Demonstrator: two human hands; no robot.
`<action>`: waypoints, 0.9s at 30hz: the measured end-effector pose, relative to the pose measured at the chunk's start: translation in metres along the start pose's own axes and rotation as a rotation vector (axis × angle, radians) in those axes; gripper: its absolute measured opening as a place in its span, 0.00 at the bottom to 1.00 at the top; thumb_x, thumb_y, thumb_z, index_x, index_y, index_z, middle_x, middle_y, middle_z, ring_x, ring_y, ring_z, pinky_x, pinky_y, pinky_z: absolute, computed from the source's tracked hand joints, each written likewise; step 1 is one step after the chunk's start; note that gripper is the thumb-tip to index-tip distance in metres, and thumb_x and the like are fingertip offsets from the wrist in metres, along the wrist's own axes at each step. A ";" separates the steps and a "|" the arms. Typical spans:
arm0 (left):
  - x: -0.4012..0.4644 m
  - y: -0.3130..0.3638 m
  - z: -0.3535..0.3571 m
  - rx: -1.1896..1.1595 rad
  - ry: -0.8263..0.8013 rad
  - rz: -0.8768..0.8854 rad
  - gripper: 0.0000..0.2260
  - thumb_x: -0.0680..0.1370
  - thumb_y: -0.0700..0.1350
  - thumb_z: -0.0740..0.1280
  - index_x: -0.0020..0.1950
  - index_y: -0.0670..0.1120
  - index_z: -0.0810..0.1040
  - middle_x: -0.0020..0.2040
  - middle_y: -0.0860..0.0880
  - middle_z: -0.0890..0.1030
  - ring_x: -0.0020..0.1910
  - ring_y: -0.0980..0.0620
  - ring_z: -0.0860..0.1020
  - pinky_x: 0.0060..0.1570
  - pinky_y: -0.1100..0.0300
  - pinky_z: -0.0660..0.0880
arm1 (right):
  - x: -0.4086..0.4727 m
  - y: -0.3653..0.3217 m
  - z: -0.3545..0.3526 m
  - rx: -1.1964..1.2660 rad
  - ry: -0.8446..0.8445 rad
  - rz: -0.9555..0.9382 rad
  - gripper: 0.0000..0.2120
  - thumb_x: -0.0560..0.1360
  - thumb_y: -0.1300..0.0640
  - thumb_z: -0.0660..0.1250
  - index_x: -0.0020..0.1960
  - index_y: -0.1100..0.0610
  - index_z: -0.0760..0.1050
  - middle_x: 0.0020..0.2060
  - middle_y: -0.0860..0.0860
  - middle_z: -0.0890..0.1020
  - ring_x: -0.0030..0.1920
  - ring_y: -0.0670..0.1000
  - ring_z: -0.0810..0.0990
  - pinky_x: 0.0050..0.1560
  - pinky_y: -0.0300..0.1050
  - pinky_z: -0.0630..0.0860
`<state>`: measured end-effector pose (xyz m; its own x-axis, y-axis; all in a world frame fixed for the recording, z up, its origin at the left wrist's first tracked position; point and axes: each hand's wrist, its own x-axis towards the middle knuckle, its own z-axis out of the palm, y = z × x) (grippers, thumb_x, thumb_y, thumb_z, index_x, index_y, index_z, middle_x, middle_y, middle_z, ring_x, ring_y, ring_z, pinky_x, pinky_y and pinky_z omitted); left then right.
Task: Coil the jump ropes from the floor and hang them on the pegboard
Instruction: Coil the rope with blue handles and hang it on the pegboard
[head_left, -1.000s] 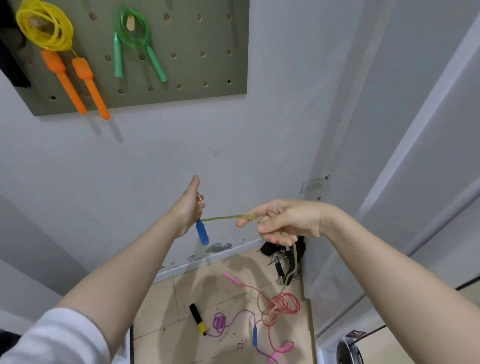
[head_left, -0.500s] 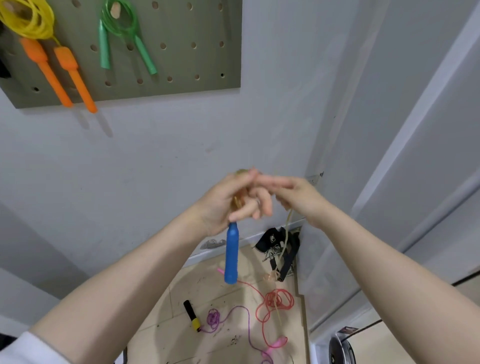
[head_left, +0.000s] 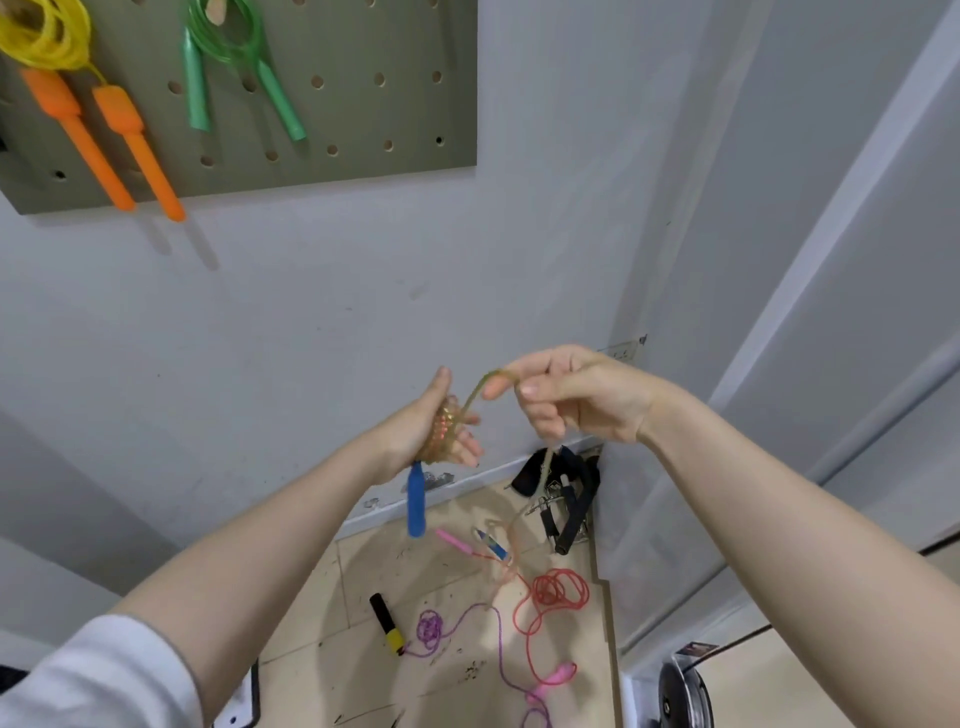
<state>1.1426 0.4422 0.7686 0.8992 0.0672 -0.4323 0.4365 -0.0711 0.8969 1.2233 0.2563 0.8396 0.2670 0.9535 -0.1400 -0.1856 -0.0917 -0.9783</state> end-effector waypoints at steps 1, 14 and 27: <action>-0.004 0.003 0.007 0.084 -0.078 0.036 0.41 0.75 0.66 0.37 0.49 0.35 0.77 0.28 0.44 0.79 0.25 0.49 0.74 0.37 0.59 0.73 | 0.004 0.000 -0.002 0.027 0.116 -0.062 0.09 0.72 0.63 0.61 0.44 0.59 0.80 0.23 0.46 0.69 0.23 0.44 0.70 0.29 0.35 0.70; -0.011 0.050 0.002 -0.460 0.053 0.444 0.18 0.78 0.48 0.60 0.65 0.41 0.71 0.45 0.47 0.83 0.39 0.56 0.82 0.46 0.64 0.78 | 0.015 0.053 0.003 -0.467 0.063 0.296 0.08 0.80 0.58 0.58 0.43 0.58 0.71 0.22 0.46 0.72 0.22 0.44 0.69 0.30 0.39 0.68; -0.025 0.016 0.009 0.121 -0.274 0.212 0.44 0.70 0.71 0.40 0.47 0.35 0.80 0.18 0.52 0.67 0.18 0.55 0.62 0.34 0.60 0.70 | 0.016 0.011 -0.001 0.197 0.255 -0.055 0.04 0.75 0.59 0.60 0.45 0.57 0.73 0.24 0.49 0.70 0.32 0.48 0.77 0.40 0.47 0.80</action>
<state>1.1269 0.4304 0.7928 0.9375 -0.2292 -0.2618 0.2253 -0.1735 0.9587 1.2270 0.2704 0.8266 0.5051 0.8506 -0.1458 -0.3374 0.0392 -0.9405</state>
